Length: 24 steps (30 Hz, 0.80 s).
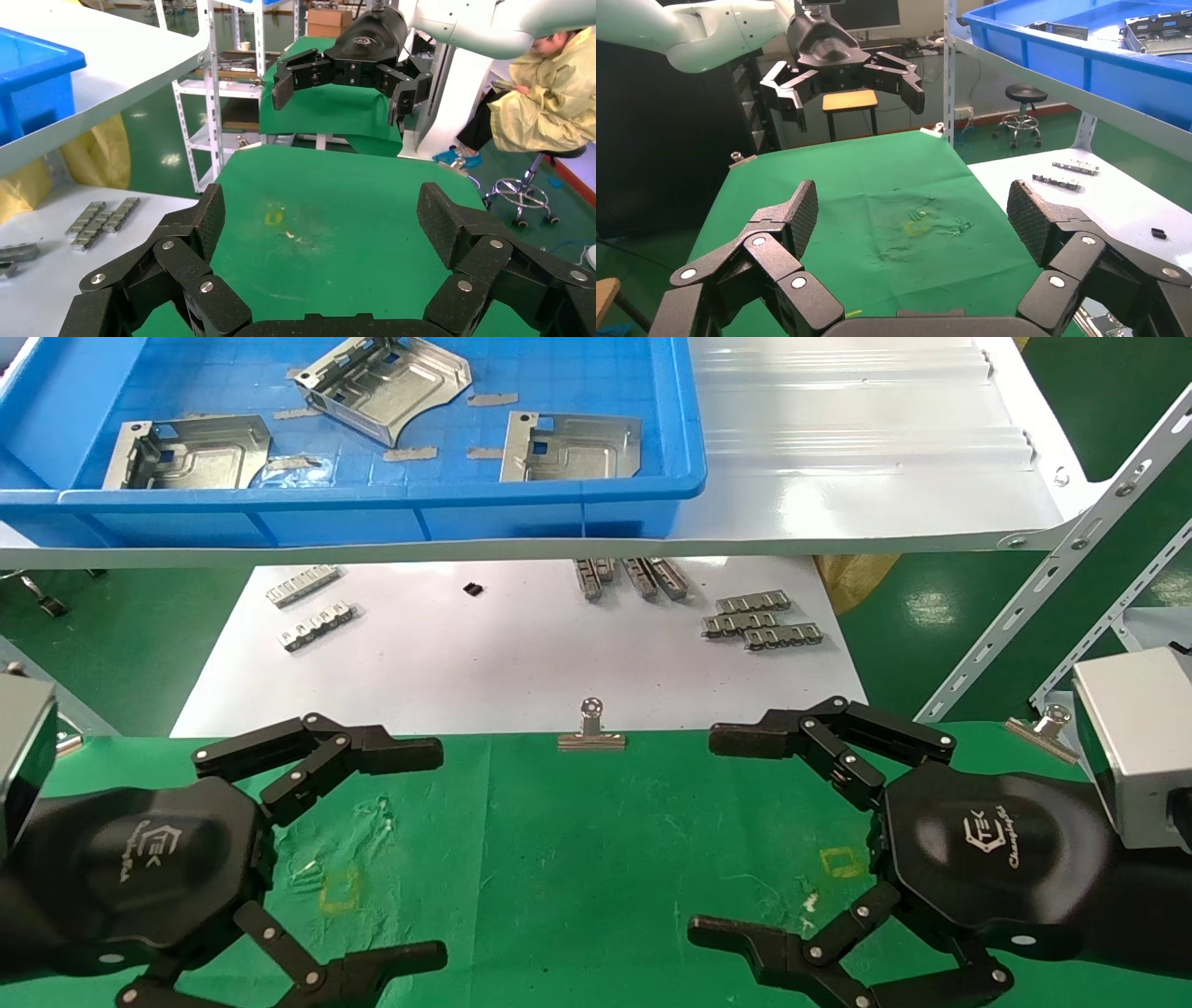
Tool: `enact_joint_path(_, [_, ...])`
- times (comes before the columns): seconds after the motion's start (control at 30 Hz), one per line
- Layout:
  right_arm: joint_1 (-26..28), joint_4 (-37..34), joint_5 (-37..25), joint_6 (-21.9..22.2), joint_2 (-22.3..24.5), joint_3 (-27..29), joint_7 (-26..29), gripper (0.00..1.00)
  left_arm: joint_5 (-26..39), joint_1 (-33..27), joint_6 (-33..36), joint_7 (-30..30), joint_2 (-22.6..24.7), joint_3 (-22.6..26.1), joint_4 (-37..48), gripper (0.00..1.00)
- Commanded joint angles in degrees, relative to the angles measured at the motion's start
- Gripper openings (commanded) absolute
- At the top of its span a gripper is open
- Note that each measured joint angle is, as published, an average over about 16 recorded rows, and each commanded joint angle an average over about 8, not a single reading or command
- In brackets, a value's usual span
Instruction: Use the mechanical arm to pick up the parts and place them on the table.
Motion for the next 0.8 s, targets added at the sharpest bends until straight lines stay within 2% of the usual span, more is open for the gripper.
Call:
enact_joint_path(0.03, [0.0, 0.0, 0.0, 0.0, 0.0, 0.0, 0.0, 1.0, 0.0, 0.0, 0.0, 0.0, 0.0, 0.0, 0.0, 1.0])
enact_joint_path(0.8, [0.0, 0.0, 0.0, 0.0, 0.0, 0.0, 0.0, 1.0, 0.0, 0.0, 0.0, 0.0, 0.0, 0.0, 0.0, 1.0])
